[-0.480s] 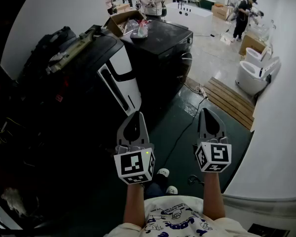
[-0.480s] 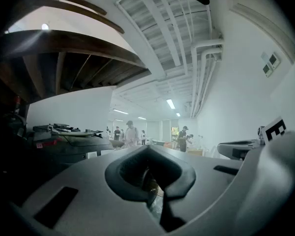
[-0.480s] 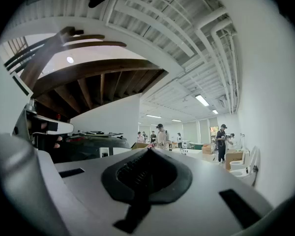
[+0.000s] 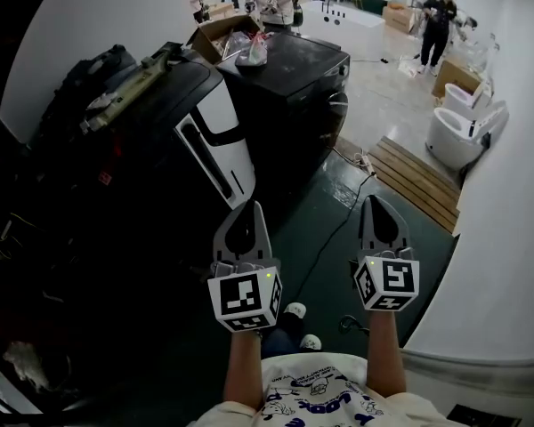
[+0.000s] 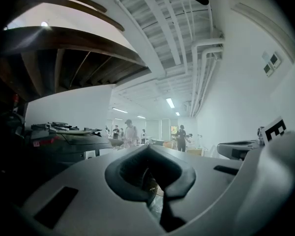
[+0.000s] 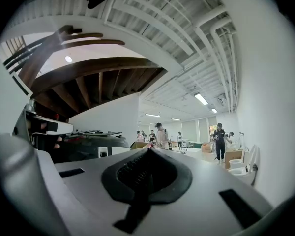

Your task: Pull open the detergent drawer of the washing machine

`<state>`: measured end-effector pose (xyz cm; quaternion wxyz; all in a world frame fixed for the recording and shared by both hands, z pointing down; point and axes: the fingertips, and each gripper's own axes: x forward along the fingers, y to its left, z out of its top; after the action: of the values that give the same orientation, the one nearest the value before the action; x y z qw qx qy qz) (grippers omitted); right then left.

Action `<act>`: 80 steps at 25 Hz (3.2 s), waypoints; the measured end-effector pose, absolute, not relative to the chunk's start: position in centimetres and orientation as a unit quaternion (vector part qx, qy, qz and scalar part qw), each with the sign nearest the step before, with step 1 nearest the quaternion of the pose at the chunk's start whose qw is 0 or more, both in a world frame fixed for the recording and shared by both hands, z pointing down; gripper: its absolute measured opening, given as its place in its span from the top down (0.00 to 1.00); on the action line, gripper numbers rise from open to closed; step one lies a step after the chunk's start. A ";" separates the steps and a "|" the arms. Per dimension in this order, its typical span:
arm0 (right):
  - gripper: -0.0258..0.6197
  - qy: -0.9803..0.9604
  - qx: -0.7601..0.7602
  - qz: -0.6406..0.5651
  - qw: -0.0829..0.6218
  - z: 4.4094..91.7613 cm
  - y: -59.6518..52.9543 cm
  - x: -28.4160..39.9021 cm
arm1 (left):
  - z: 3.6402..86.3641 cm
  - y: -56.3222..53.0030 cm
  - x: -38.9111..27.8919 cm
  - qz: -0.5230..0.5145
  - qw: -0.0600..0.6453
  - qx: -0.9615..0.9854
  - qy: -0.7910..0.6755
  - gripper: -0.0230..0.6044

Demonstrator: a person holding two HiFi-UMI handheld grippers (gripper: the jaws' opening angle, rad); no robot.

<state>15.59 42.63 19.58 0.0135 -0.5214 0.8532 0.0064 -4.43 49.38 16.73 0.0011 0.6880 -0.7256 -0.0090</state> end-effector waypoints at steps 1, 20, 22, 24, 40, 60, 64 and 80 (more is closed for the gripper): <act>0.94 0.853 -0.521 0.006 0.013 19.6 42.3 15.5 | 16.8 49.1 -4.5 -0.008 0.002 0.688 -0.726 0.94; 0.61 0.867 -0.497 -0.013 0.019 20.5 30.3 8.5 | 17.7 35.5 -10.3 0.001 0.007 0.706 -0.708 0.94; 0.60 0.865 -0.502 -0.016 0.022 20.7 29.2 8.0 | 17.9 34.1 -10.7 0.002 0.006 0.710 -0.704 0.94; 0.59 0.862 -0.506 -0.020 0.024 21.0 28.2 7.8 | 18.2 32.9 -11.0 0.003 0.008 0.714 -0.700 0.94; 0.56 0.869 -0.493 -0.048 0.003 24.2 18.3 7.3 | 21.8 22.4 -10.8 0.019 0.045 0.713 -0.700 0.94; 0.57 0.916 -0.398 -0.052 0.005 23.6 -6.8 7.5 | 21.5 0.8 -9.3 0.009 0.048 0.637 -0.769 0.94; 0.57 0.922 -0.382 -0.064 0.006 24.2 -9.6 7.5 | 22.2 -1.1 -9.2 0.017 0.054 0.623 -0.780 0.94; 0.57 0.928 -0.335 -0.161 0.011 29.4 -15.2 2.1 | 27.2 -5.6 -12.9 0.050 0.095 0.601 -0.792 0.94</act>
<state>2.14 -15.19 29.41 0.0108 -0.3350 0.9284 -0.1605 -12.93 -5.62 27.22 0.0953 0.6013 -0.7918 0.0499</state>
